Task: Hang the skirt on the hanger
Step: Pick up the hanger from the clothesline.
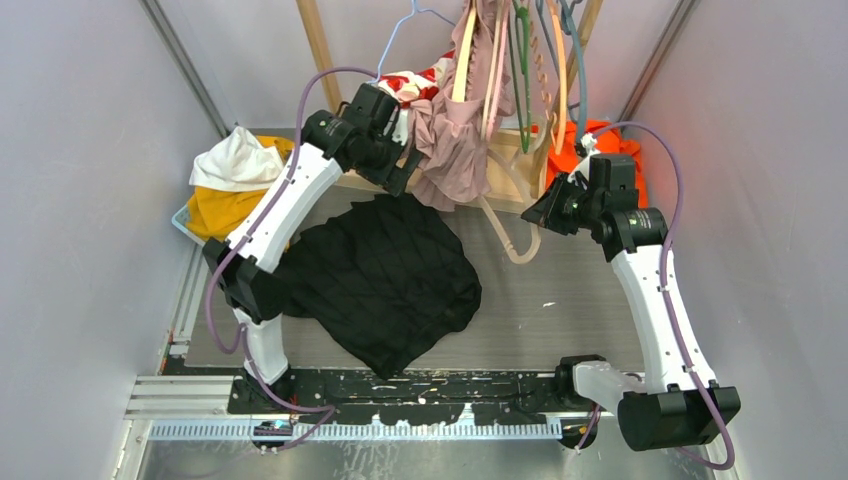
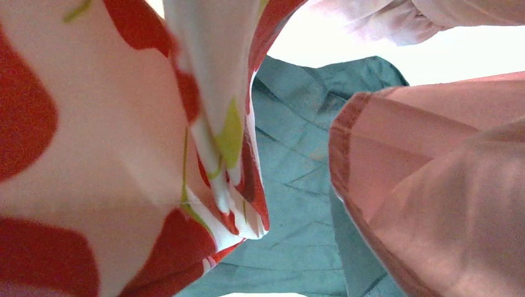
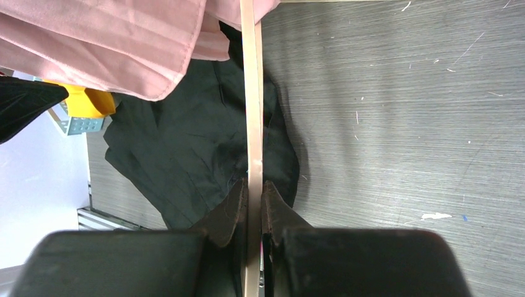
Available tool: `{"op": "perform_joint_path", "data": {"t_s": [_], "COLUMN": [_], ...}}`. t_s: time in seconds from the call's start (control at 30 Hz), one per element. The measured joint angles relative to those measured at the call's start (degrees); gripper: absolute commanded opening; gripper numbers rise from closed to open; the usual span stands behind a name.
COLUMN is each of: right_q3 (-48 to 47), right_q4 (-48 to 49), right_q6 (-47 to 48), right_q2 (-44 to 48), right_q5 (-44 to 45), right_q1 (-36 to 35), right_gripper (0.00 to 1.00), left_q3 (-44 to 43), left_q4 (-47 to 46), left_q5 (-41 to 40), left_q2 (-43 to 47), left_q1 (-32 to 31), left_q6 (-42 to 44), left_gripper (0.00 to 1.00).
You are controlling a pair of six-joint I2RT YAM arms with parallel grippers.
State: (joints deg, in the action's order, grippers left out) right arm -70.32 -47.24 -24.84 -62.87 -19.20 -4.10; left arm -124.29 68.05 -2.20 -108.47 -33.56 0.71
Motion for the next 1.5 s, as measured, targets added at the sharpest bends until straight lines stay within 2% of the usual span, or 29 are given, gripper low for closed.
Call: {"op": "perform_joint_path", "data": {"t_s": [0.03, 0.23, 0.43, 0.7, 0.83, 1.07, 1.5], "right_q3": [0.0, 0.0, 0.9, 1.9, 1.9, 2.3, 5.0], "right_q4": [0.1, 0.1, 0.5, 0.5, 0.5, 0.5, 0.4], "right_q6": [0.0, -0.5, -0.7, -0.8, -0.8, -0.9, -0.9], "right_q2": [0.0, 0.3, 1.4, 2.0, 2.6, 3.4, 4.5], "right_q5": [0.0, 0.0, 0.0, 0.0, 0.0, 0.4, 2.6], "right_q1": [0.0, 0.0, 0.0, 0.0, 0.0, 0.0, 0.0], "right_gripper": [0.01, 0.01, 0.01, 0.01, 0.01, 0.01, 0.01], "left_q3": [-0.2, 3.0, 11.9, 27.8, 33.1, 37.7, 38.6], "left_q4": [0.0, -1.0, -5.0, -14.7, -19.0, -23.7, -20.5], "left_q5": [-0.2, -0.3, -0.4, 0.7, 0.9, -0.3, -3.8], "left_q2": [-0.1, 0.7, 4.2, 12.9, 17.4, 21.0, 20.8], "left_q1": [0.0, 0.0, 0.2, 0.3, 0.3, 0.3, 0.3], "left_q6": [0.0, -0.1, -0.6, -1.8, -2.0, -4.6, -10.1], "left_gripper": [0.91, 1.00, 0.99, 0.99, 1.00, 0.99, 0.99]}}
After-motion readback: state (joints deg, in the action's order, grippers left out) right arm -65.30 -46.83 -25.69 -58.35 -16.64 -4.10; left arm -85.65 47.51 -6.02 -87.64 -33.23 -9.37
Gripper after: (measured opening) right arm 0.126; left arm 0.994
